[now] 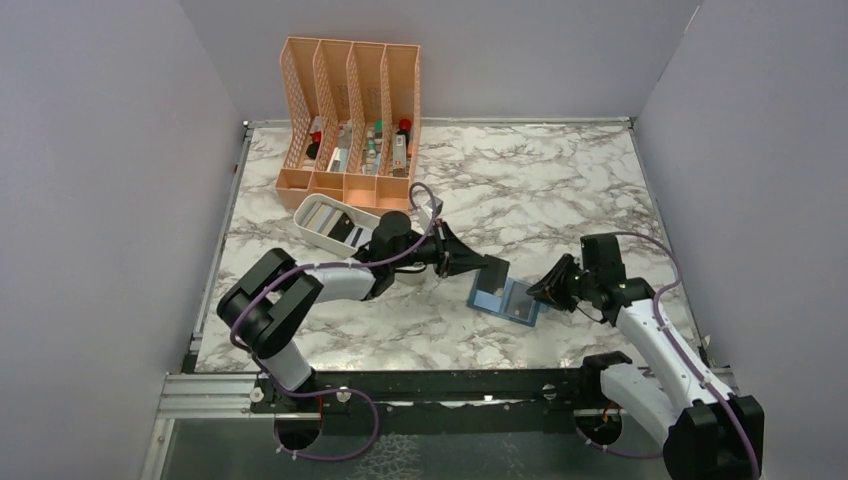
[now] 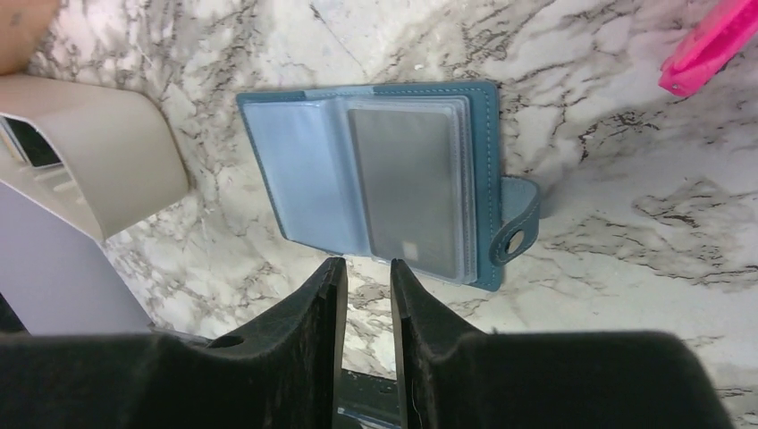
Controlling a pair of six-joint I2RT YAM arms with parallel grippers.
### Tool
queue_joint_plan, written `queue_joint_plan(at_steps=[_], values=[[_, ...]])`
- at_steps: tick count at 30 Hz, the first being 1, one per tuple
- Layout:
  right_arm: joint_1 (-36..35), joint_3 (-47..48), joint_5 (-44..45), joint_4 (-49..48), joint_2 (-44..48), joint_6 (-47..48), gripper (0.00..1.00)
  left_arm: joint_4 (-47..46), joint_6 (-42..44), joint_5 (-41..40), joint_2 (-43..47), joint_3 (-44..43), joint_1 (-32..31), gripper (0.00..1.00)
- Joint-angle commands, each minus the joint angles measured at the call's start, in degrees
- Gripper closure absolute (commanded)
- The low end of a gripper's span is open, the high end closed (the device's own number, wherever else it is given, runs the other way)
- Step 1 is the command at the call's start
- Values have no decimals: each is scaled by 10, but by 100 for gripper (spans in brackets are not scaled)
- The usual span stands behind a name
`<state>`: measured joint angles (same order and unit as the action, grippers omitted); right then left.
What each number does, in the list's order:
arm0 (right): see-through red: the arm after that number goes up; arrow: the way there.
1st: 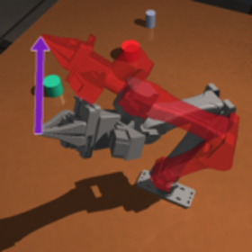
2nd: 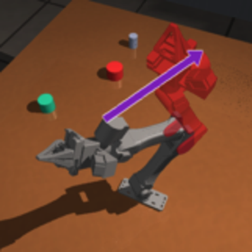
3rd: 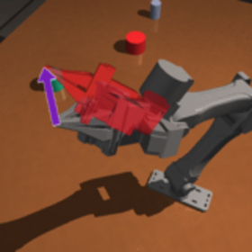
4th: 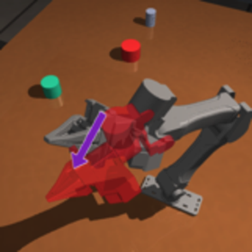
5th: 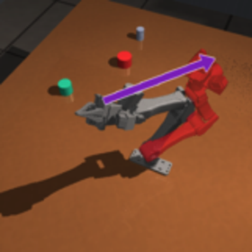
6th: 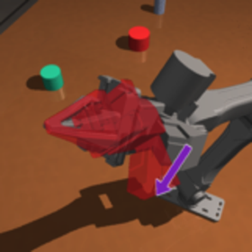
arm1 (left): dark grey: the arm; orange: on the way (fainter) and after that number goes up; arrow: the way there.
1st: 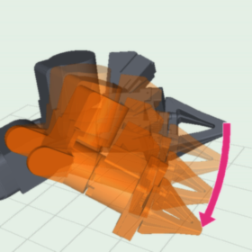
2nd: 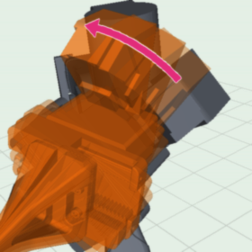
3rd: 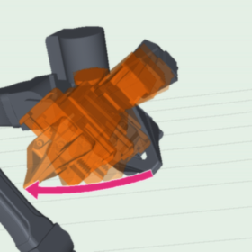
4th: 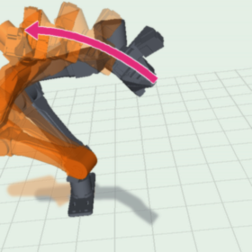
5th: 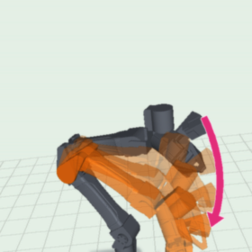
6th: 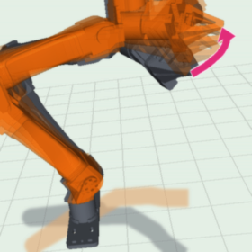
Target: Put the credit cards into the card holder
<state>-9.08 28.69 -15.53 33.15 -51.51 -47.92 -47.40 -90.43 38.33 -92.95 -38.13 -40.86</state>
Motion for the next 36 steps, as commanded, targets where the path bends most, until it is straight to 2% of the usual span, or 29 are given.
queue_joint_plan(at_steps=[1, 4, 7, 15, 20, 25, 36], values=[[-4, 16, 12, 15, 23, 24, 70, -23, 115, 31, -49, -69, -16, 100], [-4, 17, -14, -8, 16, 59, 70, -22, 150, 57, -102, -90, -20, 100], [-4, 21, -42, -30, 2, 96, 71, -11, 186, 51, -123, -88, -21, 100], [-4, 1, -13, -42, -35, 90, 73, 65, 280, 11, -174, -96, -26, 100], [-4, -12, 8, -53, -35, 90, 73, 132, 359, -35, -182, -133, -39, 100], [-4, -14, 23, -63, -49, 85, 73, 143, 422, -67, -189, -160, -49, 100], [-4, -45, 15, -132, -108, 80, 73, 144, 450, -98, -207, -181, -65, 100]])
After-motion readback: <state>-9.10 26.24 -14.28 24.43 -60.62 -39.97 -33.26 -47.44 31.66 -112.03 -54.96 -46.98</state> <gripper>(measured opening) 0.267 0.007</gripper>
